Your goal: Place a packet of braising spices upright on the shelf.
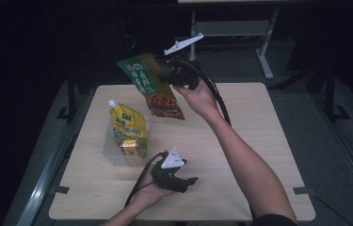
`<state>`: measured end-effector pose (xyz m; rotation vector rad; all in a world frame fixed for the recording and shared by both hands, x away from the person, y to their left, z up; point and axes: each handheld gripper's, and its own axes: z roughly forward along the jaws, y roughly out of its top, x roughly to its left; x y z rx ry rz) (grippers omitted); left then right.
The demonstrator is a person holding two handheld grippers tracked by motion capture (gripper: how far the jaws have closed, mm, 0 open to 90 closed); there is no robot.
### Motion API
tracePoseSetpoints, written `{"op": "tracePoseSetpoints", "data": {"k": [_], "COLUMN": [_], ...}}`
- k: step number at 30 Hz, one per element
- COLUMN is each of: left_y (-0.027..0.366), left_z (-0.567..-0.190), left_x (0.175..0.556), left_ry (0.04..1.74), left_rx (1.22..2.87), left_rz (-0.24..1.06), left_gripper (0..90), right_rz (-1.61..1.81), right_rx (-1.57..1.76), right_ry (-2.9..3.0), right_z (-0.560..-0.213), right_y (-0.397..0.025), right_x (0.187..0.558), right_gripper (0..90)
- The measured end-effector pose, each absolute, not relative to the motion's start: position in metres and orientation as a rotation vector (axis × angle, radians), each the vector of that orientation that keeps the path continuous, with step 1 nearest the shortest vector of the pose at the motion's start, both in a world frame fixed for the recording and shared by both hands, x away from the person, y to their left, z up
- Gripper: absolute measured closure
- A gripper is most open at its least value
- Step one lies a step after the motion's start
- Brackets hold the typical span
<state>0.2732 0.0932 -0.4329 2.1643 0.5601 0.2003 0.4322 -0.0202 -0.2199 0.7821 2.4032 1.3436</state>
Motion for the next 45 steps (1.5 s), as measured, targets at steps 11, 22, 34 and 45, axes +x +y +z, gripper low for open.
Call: {"op": "tracePoseSetpoints", "data": {"k": [11, 22, 34, 45], "left_y": [0.098, 0.101, 0.106, 0.106], "left_z": [-0.432, -0.433, -0.43, -0.432], "left_x": [0.275, 0.275, 0.275, 0.273], "left_ry": [0.566, 0.568, 0.574, 0.576], "left_rx": [2.165, 2.158, 2.155, 2.166], "left_rz": [0.207, 0.214, 0.231, 0.234], "left_gripper": [27.7, 27.6, 27.6, 27.6], "right_rz": [1.365, 1.38, 1.398, 1.442], "right_rx": [0.738, 0.745, 0.814, 0.86], "right_ry": [2.416, 2.43, 2.441, 2.424], "right_z": [-0.223, -0.241, -0.267, -0.298], "right_y": [0.018, 0.059, 0.088, 0.089], "right_x": [0.444, 0.458, 0.471, 0.475], "right_gripper": [90.0, 90.0, 90.0, 90.0]}}
